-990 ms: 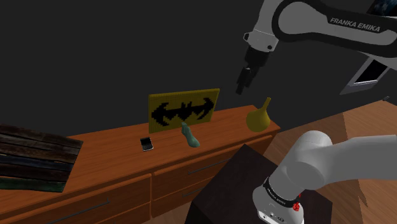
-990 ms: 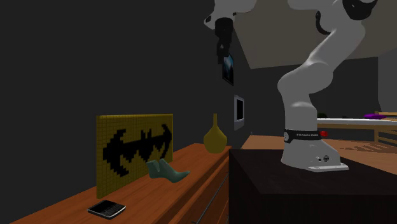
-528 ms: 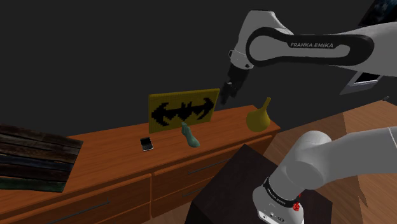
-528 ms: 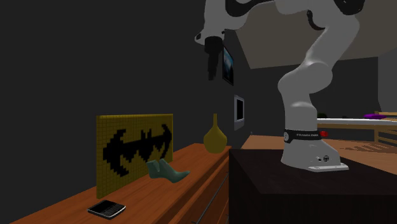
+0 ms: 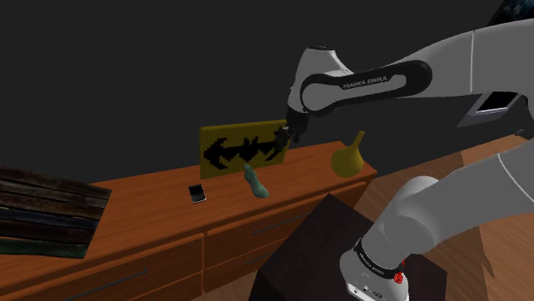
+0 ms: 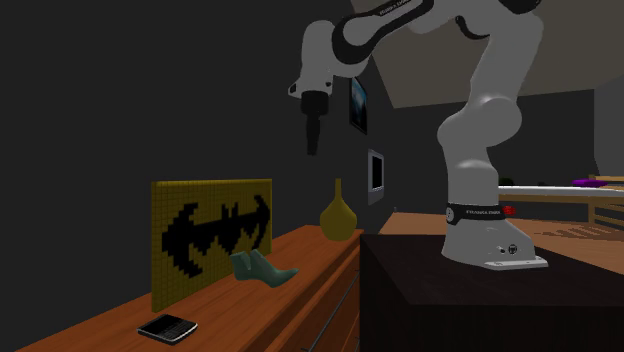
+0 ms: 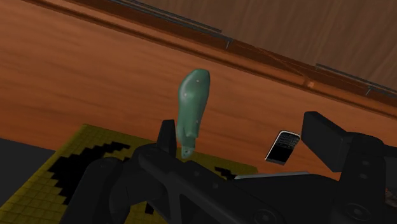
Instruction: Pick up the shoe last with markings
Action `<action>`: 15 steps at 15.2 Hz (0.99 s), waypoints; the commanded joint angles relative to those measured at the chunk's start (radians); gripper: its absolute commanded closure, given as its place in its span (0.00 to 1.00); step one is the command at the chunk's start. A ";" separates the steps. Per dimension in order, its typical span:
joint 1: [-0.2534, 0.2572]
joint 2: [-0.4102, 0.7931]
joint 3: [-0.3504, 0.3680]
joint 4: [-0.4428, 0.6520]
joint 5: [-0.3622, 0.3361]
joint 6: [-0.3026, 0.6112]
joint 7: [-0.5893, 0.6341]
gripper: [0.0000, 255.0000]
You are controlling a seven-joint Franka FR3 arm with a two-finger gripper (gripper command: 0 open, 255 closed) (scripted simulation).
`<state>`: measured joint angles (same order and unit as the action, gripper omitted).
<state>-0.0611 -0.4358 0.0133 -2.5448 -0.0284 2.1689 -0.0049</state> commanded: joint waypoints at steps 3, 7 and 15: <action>-0.016 0.146 0.008 0.002 -0.016 0.154 0.047 0.00; -0.032 0.307 0.015 0.039 -0.041 0.285 0.103 0.00; -0.043 0.638 -0.001 0.183 -0.119 0.484 0.230 0.00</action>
<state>-0.1042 0.1540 0.0167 -2.3944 -0.1384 2.6358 0.2096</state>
